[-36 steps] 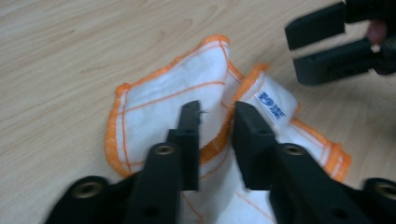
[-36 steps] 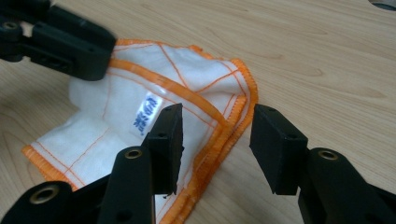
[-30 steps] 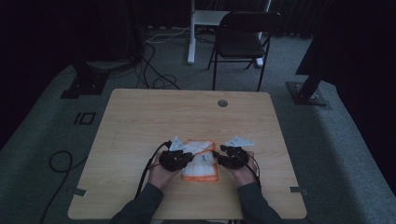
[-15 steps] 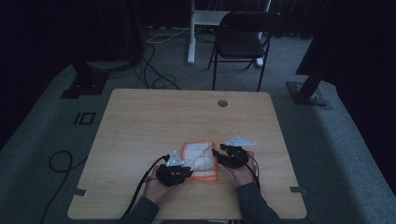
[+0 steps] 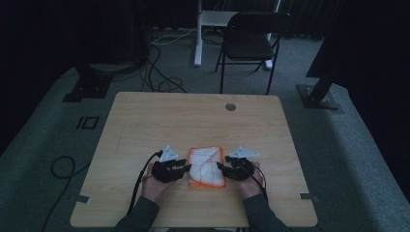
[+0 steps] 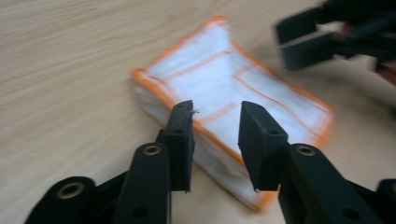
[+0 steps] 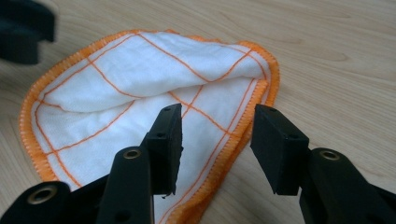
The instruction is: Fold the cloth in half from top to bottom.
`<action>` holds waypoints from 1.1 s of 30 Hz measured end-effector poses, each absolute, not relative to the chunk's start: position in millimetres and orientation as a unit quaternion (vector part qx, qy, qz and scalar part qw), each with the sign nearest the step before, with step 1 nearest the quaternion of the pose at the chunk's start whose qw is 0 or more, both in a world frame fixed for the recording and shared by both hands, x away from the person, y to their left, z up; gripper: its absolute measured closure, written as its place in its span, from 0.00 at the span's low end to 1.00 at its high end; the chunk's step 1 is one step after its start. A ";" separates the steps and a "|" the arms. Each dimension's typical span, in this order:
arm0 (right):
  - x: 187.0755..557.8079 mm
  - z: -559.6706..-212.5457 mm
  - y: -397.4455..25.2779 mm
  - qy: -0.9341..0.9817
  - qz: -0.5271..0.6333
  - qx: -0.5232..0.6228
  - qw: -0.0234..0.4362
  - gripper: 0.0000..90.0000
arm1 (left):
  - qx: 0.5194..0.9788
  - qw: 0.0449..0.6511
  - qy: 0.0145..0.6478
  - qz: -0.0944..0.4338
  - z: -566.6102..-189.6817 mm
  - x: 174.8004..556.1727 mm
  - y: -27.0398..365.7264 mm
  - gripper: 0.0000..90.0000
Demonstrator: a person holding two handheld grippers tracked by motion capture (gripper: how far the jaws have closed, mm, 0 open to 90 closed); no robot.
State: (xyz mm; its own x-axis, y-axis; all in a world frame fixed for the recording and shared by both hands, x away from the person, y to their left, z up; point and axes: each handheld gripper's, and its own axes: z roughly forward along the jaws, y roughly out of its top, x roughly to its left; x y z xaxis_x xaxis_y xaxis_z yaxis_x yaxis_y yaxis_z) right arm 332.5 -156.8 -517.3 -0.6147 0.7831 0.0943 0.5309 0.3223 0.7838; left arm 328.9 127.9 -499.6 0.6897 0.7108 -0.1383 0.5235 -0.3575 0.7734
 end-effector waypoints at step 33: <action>332.6 -512.3 -165.0 0.787 0.423 0.419 0.159 0.59 | 0.802 0.450 0.386 0.078 -510.8 356.1 105.1 0.85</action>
State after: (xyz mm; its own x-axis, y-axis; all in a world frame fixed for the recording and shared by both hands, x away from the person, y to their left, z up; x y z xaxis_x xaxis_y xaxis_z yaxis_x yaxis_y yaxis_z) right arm 332.6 -165.0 -512.3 -0.5982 0.7945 0.1047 0.5253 0.2902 0.7999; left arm 356.1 105.1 -510.8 0.6903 0.6888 -0.2212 0.5480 -0.2981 0.7816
